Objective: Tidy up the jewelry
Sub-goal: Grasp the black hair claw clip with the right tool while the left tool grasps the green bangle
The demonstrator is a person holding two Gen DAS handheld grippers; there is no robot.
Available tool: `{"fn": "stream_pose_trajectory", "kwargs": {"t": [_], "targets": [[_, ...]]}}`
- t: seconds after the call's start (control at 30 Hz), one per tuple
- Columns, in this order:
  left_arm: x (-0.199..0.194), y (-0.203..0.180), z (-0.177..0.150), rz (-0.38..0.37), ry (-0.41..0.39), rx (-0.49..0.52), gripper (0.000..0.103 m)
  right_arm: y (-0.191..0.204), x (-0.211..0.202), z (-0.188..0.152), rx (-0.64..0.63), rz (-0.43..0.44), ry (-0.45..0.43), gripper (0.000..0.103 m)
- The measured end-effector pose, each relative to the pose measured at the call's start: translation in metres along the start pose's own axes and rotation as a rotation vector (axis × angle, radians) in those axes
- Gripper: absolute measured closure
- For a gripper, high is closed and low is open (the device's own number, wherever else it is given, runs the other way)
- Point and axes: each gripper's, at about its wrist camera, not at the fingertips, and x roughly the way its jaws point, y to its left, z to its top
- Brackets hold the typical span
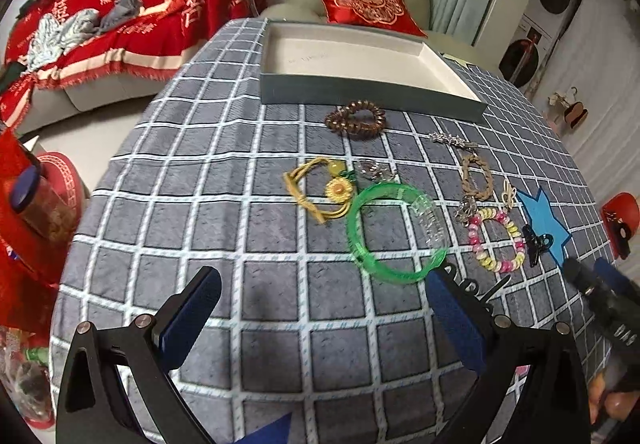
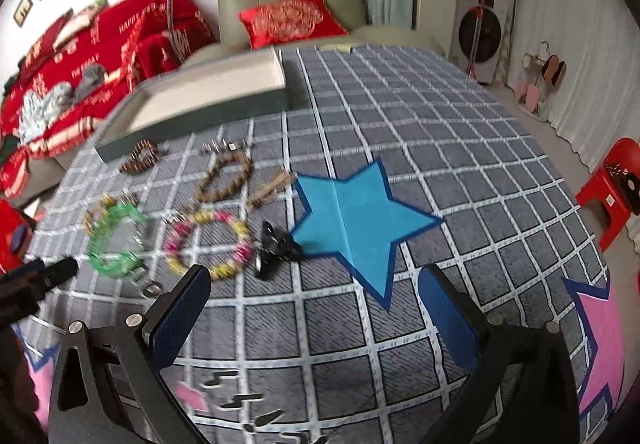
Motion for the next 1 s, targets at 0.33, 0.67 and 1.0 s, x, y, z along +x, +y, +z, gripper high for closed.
{"fn": "stream_pose_trajectory", "kwargs": {"t": [0.33,0.67,1.0], "targets": [[0.025,-0.014,0.01,-0.012,0.082,0.006,0.0,0.0,0.033,0.0,-0.048,-0.009,0.085,0.003],[0.031,-0.023,0.015,0.012,0.065,0.016,0.014,0.01,0.05,0.012,-0.063,0.004,0.098,0.02],[0.03,-0.026,0.017,-0.017,0.053,0.057,0.073,0.009,0.048,0.022,-0.04,0.016,0.084,0.073]]}}
